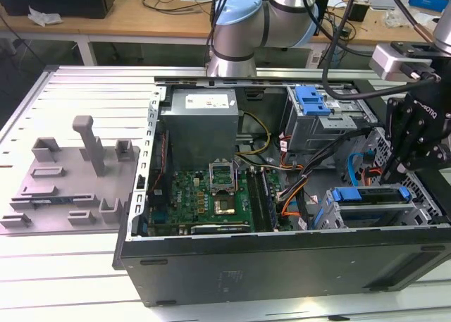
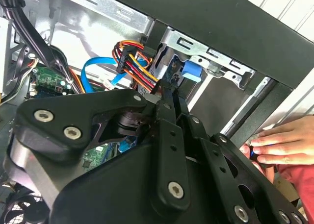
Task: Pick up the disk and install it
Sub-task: 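Insert the first disk wire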
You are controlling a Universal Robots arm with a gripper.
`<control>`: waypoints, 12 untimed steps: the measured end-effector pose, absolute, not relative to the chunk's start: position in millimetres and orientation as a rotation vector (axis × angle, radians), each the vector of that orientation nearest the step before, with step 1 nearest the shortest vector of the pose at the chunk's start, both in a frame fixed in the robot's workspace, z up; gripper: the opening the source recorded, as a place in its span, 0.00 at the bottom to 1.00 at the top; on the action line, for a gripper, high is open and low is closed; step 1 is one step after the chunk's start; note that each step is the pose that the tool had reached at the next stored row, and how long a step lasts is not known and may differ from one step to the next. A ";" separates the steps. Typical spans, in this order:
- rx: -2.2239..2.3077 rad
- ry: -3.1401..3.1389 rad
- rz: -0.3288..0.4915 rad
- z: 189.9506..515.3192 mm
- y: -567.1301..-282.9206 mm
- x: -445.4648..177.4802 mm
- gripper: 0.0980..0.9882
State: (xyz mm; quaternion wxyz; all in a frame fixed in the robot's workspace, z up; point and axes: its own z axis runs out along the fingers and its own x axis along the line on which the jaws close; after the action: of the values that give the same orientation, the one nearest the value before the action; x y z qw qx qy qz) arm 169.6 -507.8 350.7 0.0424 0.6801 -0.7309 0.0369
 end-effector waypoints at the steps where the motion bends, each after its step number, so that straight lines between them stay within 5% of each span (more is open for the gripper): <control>1: 2.080 -2.236 0.113 350.7 -508.0 169.6 0.07; 12: 2.078 -2.238 0.114 349.4 -512.5 169.3 0.07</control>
State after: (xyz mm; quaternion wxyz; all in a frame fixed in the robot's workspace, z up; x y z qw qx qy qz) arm 169.3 -512.5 349.4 0.0429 0.6793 -0.7317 0.0372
